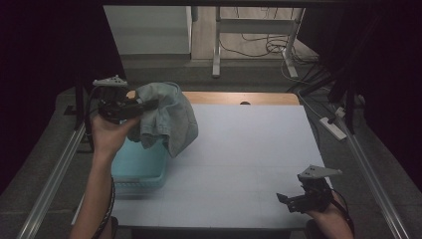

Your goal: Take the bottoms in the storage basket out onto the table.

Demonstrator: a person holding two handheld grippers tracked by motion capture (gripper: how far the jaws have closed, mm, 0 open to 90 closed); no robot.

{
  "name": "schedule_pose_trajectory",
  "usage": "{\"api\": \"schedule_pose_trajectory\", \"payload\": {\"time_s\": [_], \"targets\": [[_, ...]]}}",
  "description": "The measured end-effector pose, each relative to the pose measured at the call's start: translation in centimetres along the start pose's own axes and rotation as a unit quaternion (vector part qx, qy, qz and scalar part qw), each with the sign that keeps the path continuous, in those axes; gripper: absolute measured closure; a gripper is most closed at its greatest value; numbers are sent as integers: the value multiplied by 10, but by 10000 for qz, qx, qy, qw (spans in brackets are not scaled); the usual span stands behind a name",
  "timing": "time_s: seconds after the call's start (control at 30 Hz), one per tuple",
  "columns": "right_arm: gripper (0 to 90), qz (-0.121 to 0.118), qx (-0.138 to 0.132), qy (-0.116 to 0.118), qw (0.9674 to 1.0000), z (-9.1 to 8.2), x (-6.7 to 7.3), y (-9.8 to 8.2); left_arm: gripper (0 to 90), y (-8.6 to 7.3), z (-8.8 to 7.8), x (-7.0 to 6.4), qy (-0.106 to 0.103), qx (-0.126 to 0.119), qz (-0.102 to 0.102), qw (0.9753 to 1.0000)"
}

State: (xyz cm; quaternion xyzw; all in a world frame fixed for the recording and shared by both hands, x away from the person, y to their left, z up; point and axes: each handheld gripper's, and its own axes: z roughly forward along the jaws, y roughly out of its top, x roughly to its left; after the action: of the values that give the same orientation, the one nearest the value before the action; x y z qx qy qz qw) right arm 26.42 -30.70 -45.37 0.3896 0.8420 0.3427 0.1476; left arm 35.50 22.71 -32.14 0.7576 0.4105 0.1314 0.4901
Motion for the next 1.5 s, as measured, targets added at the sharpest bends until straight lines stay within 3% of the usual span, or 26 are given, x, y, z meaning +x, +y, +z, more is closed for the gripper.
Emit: {"api": "schedule_pose_trajectory", "payload": {"time_s": [0.47, 1.03, 1.5], "targets": [[0, 39, -9, -12, 10000, 0, -1, 0, 715, 10, 26, -23, -398, -48, 201, 9990], [0, 86, -21, -14, 10000, 0, -1, 0, 714, 15, 67, -47, -770, 97, 422, 9961], [0, 99, -26, -7, 9999, 0, -2, 0, 712, 7, 118, -66, -890, 527, 654, 9925]]}}
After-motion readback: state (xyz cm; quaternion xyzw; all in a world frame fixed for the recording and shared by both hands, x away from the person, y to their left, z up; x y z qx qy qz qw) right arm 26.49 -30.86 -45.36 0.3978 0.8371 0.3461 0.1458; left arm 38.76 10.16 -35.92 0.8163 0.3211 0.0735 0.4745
